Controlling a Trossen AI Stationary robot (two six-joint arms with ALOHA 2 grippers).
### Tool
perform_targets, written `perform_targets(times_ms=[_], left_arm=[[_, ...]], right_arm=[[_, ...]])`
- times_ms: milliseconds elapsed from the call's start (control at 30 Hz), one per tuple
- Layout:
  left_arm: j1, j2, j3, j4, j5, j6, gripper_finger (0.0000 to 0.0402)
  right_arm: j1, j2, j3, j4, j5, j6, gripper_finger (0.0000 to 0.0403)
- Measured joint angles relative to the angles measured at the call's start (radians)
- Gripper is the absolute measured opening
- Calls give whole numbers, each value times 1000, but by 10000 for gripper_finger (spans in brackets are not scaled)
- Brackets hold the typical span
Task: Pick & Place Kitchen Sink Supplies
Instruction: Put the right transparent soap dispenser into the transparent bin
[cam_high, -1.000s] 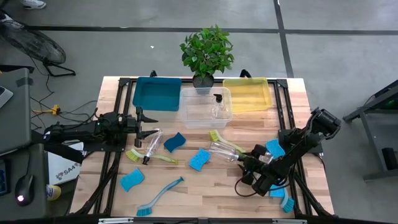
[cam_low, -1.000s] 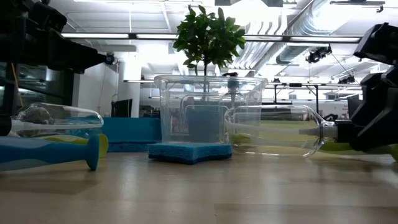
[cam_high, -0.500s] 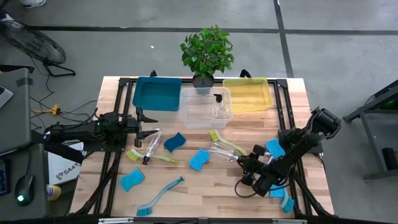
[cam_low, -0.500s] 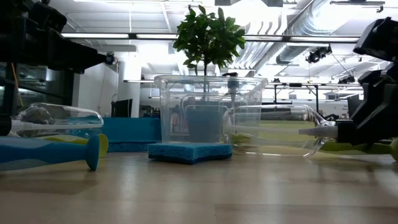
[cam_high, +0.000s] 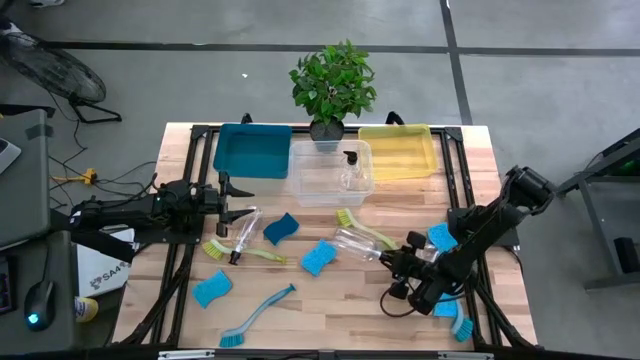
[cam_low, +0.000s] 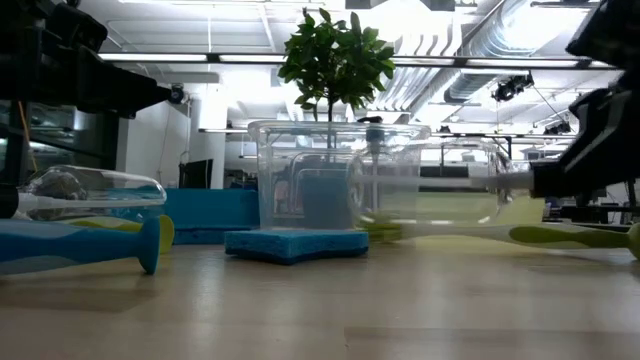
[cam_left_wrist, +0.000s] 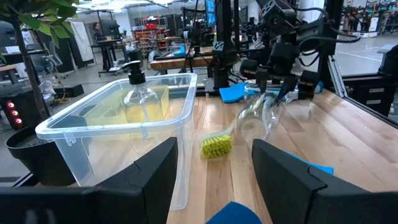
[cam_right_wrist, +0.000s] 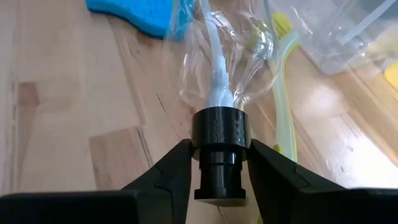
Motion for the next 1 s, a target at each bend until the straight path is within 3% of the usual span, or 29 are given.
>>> perform_targets(times_ms=[167,533,767,1000], left_arm=[[0,0,0,0,0,0,202],[0,0,0,0,0,0,202],[0,0,0,0,0,0,202],[0,0,0,0,0,0,202]], right_arm=[[-11,-52,0,-2,-13,-7,125],[-161,-179,73,-56,-213,-212,125],[-288,-197,291,-315,-344,-389,125],[-393,-197,567,-641,-372,-548,125]])
